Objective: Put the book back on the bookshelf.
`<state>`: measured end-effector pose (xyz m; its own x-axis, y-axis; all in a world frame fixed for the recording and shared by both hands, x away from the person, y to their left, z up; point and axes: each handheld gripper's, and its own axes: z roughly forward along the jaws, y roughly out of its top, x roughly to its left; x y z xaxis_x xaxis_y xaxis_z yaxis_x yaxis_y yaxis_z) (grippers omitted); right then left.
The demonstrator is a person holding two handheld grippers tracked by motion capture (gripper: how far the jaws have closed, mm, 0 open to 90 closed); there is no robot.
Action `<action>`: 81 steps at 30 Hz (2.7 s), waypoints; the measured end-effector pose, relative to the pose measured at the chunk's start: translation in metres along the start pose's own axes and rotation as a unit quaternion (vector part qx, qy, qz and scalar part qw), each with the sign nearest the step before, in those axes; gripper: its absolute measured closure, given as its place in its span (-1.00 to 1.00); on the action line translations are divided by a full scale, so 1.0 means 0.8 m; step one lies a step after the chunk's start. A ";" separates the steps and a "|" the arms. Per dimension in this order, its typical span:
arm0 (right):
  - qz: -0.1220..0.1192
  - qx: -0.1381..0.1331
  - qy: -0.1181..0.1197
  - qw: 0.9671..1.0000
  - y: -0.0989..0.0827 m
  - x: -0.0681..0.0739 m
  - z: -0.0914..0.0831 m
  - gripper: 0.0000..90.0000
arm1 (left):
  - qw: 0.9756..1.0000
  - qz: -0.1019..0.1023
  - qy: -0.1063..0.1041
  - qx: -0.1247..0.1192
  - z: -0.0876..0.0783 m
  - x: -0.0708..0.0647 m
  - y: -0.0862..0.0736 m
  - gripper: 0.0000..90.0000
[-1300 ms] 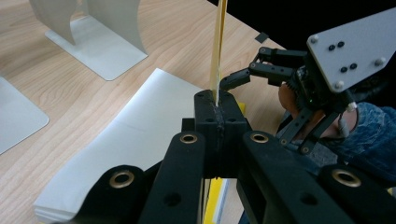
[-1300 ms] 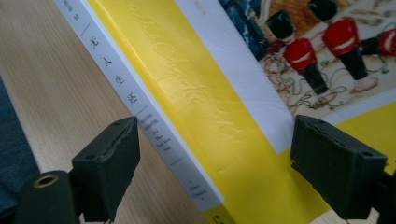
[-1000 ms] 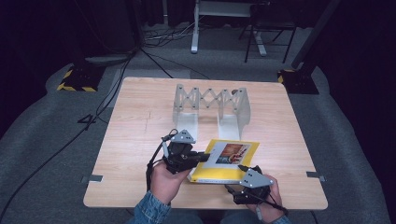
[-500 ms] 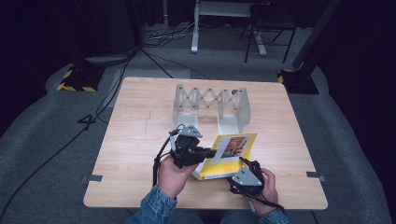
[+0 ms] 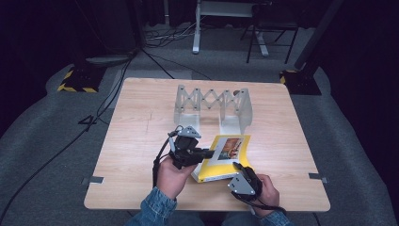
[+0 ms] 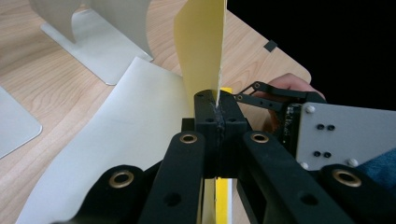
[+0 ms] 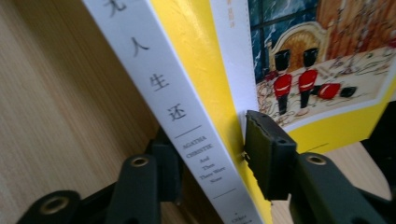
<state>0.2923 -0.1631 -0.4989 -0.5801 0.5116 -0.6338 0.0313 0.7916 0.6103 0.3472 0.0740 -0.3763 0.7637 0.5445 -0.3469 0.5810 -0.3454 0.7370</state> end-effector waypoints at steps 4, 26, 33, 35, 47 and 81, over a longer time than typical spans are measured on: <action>-0.025 0.008 -0.008 1.000 0.004 0.003 -0.002 0.48 | 1.000 -0.005 0.025 -0.017 -0.008 0.004 -0.005 0.71; 0.080 -0.012 0.002 0.997 0.018 -0.047 -0.033 0.70 | 0.981 -0.078 0.175 -0.043 -0.065 0.088 -0.148 0.07; 0.121 -0.043 0.011 0.992 0.030 -0.068 -0.054 0.70 | 0.974 -0.090 0.206 -0.022 -0.071 0.108 -0.178 0.07; 0.131 -0.051 0.016 0.990 0.034 -0.073 -0.058 0.70 | 0.973 -0.093 0.213 -0.017 -0.070 0.113 -0.182 0.07; 0.181 -0.090 0.015 0.979 0.055 -0.102 -0.078 0.70 | 0.964 -0.076 0.253 0.005 -0.066 0.132 -0.198 -0.01; 0.325 -0.105 -0.013 0.940 0.070 -0.181 -0.050 0.70 | 0.962 -0.026 0.271 0.013 -0.048 0.132 -0.193 -0.39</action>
<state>0.3454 -0.2061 -0.3543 -0.4745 0.8740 -0.1049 0.2087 0.2275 0.9512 0.3271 0.2140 -0.5048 0.4780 0.8781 -0.0235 0.6265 -0.3220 0.7098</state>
